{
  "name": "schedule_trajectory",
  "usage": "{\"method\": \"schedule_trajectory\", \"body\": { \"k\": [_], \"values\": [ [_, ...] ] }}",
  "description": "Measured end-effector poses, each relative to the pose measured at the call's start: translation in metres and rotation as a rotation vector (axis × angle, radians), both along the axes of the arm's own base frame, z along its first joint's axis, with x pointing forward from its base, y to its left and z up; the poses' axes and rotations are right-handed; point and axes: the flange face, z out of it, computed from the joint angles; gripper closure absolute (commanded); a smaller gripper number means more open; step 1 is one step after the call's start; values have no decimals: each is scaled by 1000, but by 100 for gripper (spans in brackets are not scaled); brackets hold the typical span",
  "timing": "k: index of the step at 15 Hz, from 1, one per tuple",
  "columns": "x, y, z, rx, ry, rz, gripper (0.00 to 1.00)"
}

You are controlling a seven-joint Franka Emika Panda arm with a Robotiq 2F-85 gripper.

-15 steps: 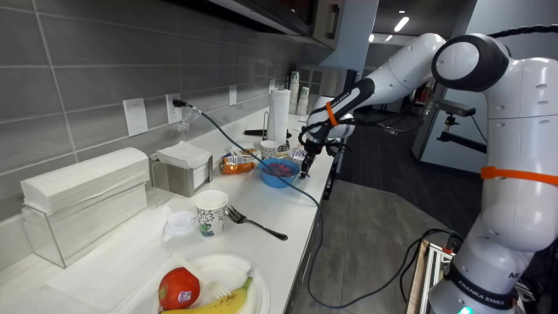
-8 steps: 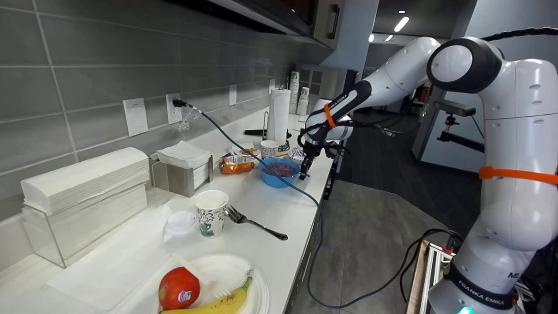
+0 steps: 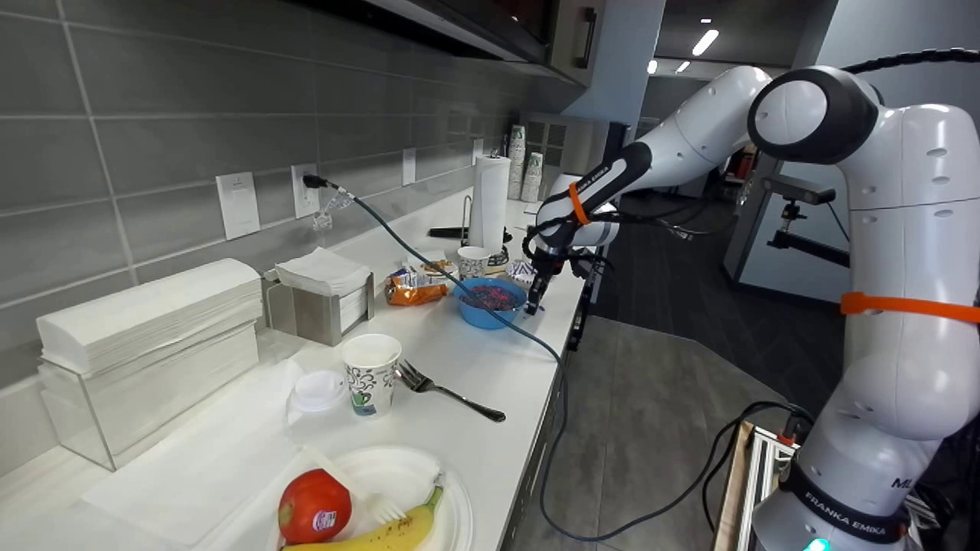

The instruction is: Put the blue cereal from the countertop inside the blue bowl.

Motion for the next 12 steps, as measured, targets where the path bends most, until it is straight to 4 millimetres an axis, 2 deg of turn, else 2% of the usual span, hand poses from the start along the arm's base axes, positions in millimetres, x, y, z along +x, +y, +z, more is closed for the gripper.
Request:
{"method": "schedule_trajectory", "body": {
  "k": [8, 12],
  "values": [
    [1, 2, 1, -2, -2, 10, 98],
    [2, 3, 19, -7, -29, 2, 98]
  ]
}}
